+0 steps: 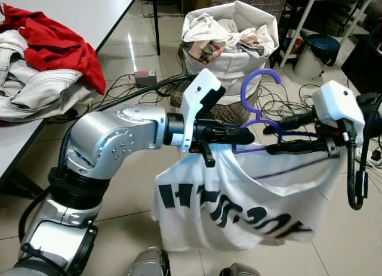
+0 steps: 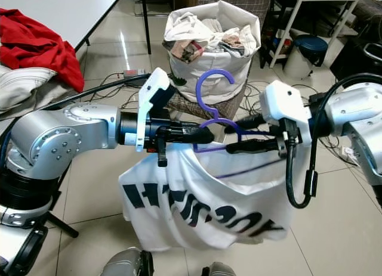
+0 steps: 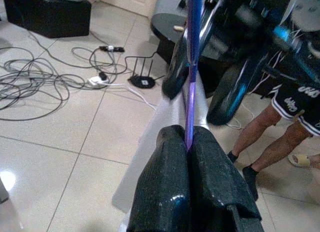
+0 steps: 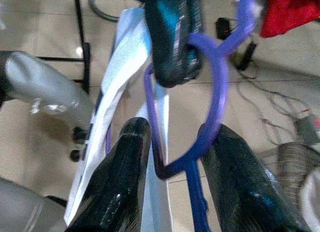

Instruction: Hang hanger

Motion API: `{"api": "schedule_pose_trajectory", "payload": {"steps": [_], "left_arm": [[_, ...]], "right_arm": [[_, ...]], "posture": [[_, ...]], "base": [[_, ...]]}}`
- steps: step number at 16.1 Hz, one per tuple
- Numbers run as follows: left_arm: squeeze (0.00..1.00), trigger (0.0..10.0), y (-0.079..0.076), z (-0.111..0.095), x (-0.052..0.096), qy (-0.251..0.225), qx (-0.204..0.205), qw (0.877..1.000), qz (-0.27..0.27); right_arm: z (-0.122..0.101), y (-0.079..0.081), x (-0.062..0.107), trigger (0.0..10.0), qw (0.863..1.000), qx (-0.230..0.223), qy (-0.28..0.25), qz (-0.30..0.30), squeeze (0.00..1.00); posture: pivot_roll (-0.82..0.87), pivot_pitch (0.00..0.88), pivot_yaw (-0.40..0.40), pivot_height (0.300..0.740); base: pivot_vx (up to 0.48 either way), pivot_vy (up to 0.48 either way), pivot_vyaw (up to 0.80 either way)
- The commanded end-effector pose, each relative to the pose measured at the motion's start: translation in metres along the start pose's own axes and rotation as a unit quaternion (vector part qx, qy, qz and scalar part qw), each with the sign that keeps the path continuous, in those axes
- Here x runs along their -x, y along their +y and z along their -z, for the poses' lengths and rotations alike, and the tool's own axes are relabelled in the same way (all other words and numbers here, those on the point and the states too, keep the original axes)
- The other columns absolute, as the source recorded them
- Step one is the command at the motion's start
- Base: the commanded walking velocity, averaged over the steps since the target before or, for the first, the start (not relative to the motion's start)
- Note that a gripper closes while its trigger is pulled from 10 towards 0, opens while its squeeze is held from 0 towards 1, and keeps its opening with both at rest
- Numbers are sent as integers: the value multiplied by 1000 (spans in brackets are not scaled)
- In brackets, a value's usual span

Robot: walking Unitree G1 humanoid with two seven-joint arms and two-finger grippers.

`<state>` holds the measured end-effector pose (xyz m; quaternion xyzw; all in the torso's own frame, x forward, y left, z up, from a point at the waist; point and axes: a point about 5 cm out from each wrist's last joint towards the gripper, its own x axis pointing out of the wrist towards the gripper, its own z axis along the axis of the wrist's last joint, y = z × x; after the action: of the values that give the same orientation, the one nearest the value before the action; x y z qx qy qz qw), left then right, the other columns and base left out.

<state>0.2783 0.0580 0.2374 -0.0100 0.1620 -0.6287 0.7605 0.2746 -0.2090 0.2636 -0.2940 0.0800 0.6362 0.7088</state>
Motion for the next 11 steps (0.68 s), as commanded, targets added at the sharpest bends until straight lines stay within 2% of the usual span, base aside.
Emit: {"api": "schedule_pose_trajectory", "payload": {"steps": [1,2,5,7,8,10,11], "left_arm": [[0,0,4,-5,6,-13,-8,1000,-12],[0,0,4,-5,6,-13,-8,1000,-12],[0,0,5,-4,8,-6,-16,1000,-17],[0,0,13,2,10,18,-45,997,-60],[0,0,13,2,10,18,-45,997,-60],[0,0,26,4,18,-14,-49,990,-133],[0,0,32,4,26,-48,-44,982,-178]], "right_arm": [[-11,-6,11,10000,999,24,-10,28,0],[-11,-6,11,10000,999,24,-10,28,0],[-19,-15,21,10000,996,32,-53,69,0],[-25,-16,40,10000,993,29,-60,93,0],[-25,-16,40,10000,993,29,-60,93,0],[-20,-7,61,10000,991,16,-15,132,0],[-15,-5,67,10000,982,12,10,186,0]], "posture": [[-85,58,-29,740],[-85,58,-29,740],[-82,58,-29,740],[-71,56,-33,740],[-71,56,-33,740],[-71,57,-28,740],[-75,59,-22,740]], "base": [[0,0,0],[0,0,0],[0,0,0],[0,0,0],[0,0,0],[0,0,0],[0,0,0]]}}
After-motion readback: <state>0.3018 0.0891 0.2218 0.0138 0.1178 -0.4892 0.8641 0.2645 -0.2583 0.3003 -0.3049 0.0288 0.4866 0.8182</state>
